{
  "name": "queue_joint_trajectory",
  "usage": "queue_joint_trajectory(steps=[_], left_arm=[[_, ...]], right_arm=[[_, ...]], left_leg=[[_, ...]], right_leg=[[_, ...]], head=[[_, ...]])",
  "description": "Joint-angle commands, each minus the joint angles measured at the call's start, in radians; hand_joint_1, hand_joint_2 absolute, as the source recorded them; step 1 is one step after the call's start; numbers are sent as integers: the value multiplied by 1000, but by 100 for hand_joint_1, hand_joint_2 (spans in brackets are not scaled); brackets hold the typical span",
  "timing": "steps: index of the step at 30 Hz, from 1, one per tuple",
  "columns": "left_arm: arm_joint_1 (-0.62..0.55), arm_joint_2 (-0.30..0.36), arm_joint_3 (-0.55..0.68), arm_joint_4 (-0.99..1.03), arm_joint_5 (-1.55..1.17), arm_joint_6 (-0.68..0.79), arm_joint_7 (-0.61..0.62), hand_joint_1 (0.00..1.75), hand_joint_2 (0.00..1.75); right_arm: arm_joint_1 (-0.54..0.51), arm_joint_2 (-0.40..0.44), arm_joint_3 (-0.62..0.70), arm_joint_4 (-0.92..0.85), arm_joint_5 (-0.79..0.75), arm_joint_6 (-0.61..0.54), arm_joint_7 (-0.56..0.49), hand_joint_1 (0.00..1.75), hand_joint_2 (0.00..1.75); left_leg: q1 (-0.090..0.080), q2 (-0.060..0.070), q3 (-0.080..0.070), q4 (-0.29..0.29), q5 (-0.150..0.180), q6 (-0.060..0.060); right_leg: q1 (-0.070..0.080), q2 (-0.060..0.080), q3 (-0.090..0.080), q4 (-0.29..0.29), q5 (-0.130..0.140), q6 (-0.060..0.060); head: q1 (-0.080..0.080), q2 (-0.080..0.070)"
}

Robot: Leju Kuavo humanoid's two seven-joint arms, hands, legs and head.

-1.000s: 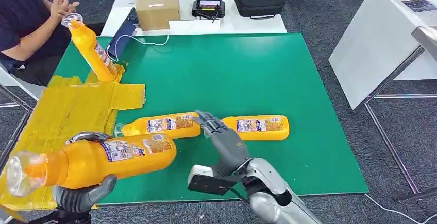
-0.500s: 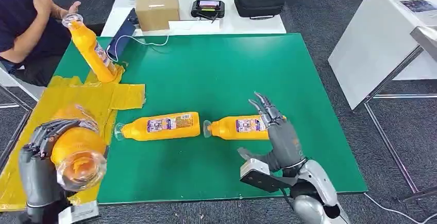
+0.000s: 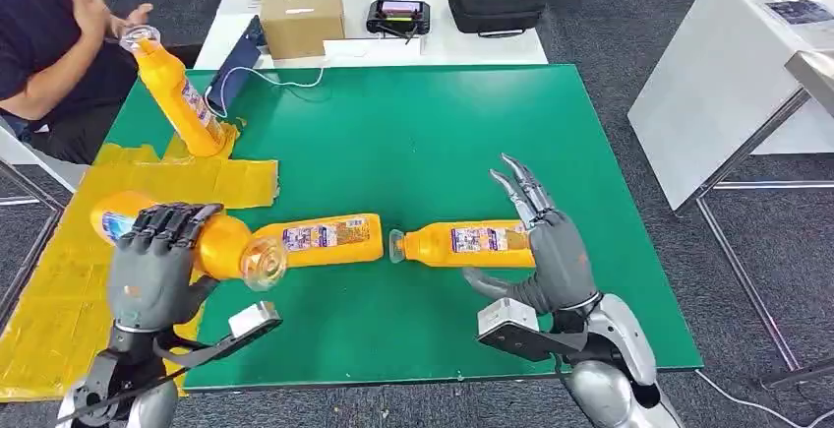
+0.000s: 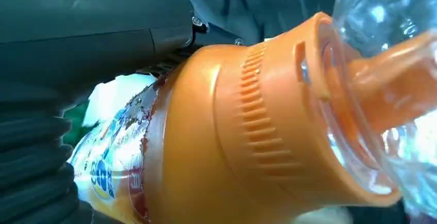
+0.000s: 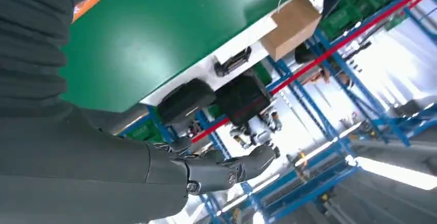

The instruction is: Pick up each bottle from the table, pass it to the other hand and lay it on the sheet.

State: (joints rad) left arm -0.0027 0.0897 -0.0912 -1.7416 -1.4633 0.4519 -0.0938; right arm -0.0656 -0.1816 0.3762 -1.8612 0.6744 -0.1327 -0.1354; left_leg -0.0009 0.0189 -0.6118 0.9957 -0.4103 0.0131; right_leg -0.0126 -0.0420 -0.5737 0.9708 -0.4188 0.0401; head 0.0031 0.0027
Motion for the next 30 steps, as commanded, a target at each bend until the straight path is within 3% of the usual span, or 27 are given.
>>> queue_joint_trajectory(steps=[1, 5, 10, 14, 19, 25, 26, 27, 28, 30], left_arm=[[-240, 219, 43, 546, 142, -165, -26, 175, 175], [-257, 228, 54, 583, 185, -210, -39, 175, 175], [-251, 302, 53, 688, 303, -309, -90, 175, 175], [-227, 307, 69, 678, 380, -329, -131, 175, 175], [-228, 305, 66, 672, 379, -329, -130, 175, 175], [-122, 284, 142, 515, 776, -545, -288, 175, 175], [-96, 290, 146, 483, 843, -603, -295, 175, 0], [-67, 297, 151, 446, 922, -672, -292, 14, 0], [-43, 300, 158, 417, 980, -707, -314, 0, 0], [-24, 305, 168, 395, 1015, -725, -317, 0, 0]], right_arm=[[-163, 22, 138, 161, -8, 37, 28, 0, 175], [-180, 22, 145, 173, -17, 39, 34, 0, 175], [-207, 29, 163, 212, -45, 41, 44, 0, 175], [-211, 24, 166, 226, -48, 39, 47, 0, 175], [-211, 22, 165, 226, -48, 39, 47, 0, 175], [-224, 22, 181, 257, -54, 48, 59, 0, 175], [-232, 21, 188, 268, -63, 57, 62, 0, 175], [-239, 20, 194, 279, -64, 55, 62, 0, 175], [-247, 17, 197, 289, -64, 54, 61, 0, 175], [-257, 18, 197, 300, -67, 54, 63, 0, 175]], left_leg=[[1, 2, 5, -3, 0, -2], [1, 2, 3, -1, 1, -3], [2, 2, 3, -1, 0, -2], [3, 4, 6, -1, -1, -3], [2, 0, 2, -1, 0, -3], [2, 2, 4, -1, -1, -2], [2, 2, 3, -1, -1, -2], [2, 2, 3, -1, -1, -2], [2, 2, 1, -1, 0, -2], [2, 4, 2, -1, -1, -2]], right_leg=[[0, 6, 4, -1, 1, -2], [1, 4, 2, 0, 1, -1], [1, 5, 2, 1, 0, -1], [1, 9, 4, 0, 0, -2], [1, 3, 2, 0, -1, -1], [1, 6, 3, 0, -1, -1], [1, 7, 3, 0, -1, -1], [1, 6, 3, 0, 0, -1], [1, 4, 1, 0, 0, -1], [1, 7, 2, 0, 0, -1]], head=[[0, 0], [0, 0], [0, 0], [0, 0], [0, 0], [0, 0], [0, 0], [-1, 0], [0, 0], [-1, 0]])
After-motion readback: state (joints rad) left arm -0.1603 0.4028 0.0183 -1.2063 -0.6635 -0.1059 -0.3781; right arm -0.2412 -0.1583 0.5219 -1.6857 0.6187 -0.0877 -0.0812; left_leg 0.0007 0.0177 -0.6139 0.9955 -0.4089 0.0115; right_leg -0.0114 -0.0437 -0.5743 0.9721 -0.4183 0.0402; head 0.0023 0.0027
